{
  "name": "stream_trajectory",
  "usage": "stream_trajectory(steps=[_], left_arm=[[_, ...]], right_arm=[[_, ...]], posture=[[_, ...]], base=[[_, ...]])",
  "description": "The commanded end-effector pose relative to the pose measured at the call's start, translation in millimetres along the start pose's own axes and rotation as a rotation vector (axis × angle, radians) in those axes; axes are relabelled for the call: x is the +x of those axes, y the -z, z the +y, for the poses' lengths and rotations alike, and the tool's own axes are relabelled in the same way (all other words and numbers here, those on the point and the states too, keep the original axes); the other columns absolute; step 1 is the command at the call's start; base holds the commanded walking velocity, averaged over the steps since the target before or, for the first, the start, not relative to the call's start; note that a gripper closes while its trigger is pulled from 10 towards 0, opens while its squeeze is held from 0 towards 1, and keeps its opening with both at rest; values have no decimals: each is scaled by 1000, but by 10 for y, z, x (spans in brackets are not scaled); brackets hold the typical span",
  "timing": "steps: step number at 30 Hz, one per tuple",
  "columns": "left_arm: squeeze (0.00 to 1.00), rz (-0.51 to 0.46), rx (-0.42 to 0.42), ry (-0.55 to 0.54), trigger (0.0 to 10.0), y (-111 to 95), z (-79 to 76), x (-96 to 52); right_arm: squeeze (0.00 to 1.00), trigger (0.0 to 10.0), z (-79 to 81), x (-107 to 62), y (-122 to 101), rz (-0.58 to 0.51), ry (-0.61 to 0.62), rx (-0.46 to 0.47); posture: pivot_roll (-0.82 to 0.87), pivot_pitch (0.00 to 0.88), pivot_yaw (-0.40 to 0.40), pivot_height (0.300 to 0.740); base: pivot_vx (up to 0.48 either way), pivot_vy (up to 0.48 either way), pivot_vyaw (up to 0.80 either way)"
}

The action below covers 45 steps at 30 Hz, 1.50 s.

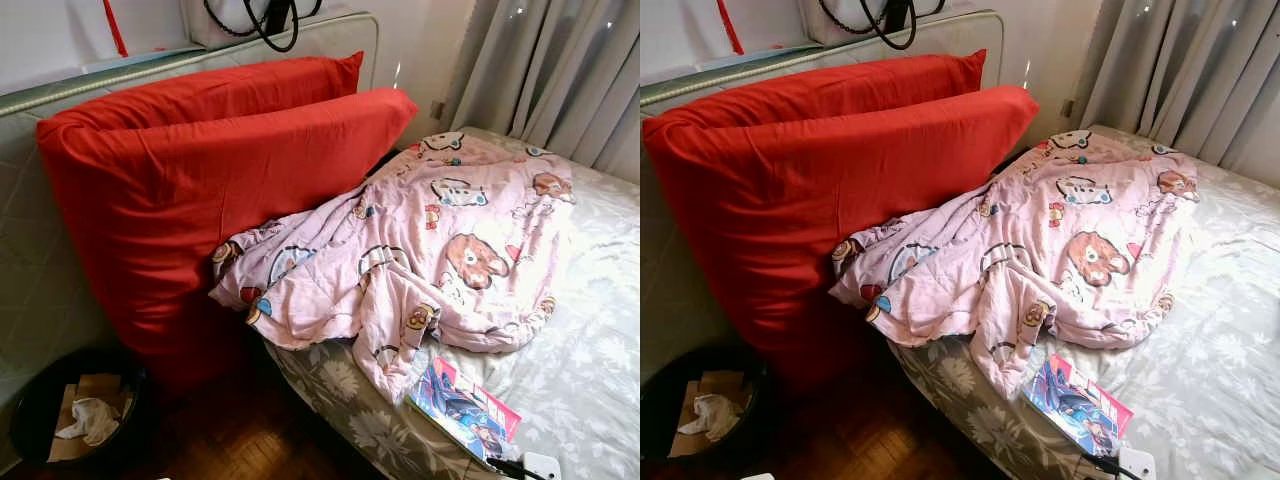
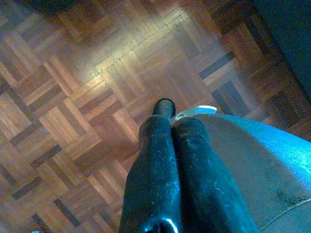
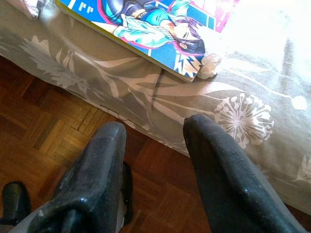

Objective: Clean up the room

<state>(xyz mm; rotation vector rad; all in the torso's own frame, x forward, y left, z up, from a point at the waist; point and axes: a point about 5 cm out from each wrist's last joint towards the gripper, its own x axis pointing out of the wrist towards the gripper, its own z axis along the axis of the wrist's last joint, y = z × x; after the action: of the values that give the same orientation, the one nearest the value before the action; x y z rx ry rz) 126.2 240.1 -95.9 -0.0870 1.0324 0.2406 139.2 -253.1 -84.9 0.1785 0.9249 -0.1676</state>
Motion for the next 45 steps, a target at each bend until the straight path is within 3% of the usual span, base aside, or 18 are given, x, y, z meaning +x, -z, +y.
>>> stream_trajectory(steps=[1,4,5,6,7,9,15,21,29,45], left_arm=[[0,-97,-72,6,10000,-221,-58,31],[0,-97,-72,6,10000,-221,-58,31],[0,-97,-71,4,10000,-221,-52,31],[0,-97,-71,4,10000,-221,-52,31],[0,-129,-72,-6,10000,-340,154,14],[0,-140,-73,-10,10000,-379,242,1],[0,-105,-85,-14,10000,-280,152,12],[0,-102,-75,-2,10000,-241,83,15],[0,-88,-50,0,10000,-178,102,3],[0,-99,-52,0,10000,-206,112,4]], right_arm=[[0,10000,596,135,49,111,-124,-164],[0,10000,596,135,49,111,-124,-164],[0,10000,596,134,61,121,-122,-146],[0,10000,596,134,61,121,-122,-146],[0,10000,732,168,-30,83,-152,-79],[0,10000,776,181,-77,62,-159,-55],[0,10000,670,175,-89,52,-114,-28],[0,10000,681,165,-49,60,-131,-21],[0,10000,689,147,37,74,-124,-16],[0,10000,635,134,65,83,-117,-35]], posture=[[222,0,-84,740],[222,0,-84,740],[0,0,0,740],[0,0,0,740],[186,0,-132,740],[189,0,-128,740],[168,0,-68,740],[179,0,-74,740],[141,0,-18,740],[141,0,-24,740]], base=[[0,0,0],[0,0,0],[0,0,0],[0,0,0],[0,0,0],[0,0,0],[0,0,0],[0,0,0],[0,0,0],[0,0,0]])
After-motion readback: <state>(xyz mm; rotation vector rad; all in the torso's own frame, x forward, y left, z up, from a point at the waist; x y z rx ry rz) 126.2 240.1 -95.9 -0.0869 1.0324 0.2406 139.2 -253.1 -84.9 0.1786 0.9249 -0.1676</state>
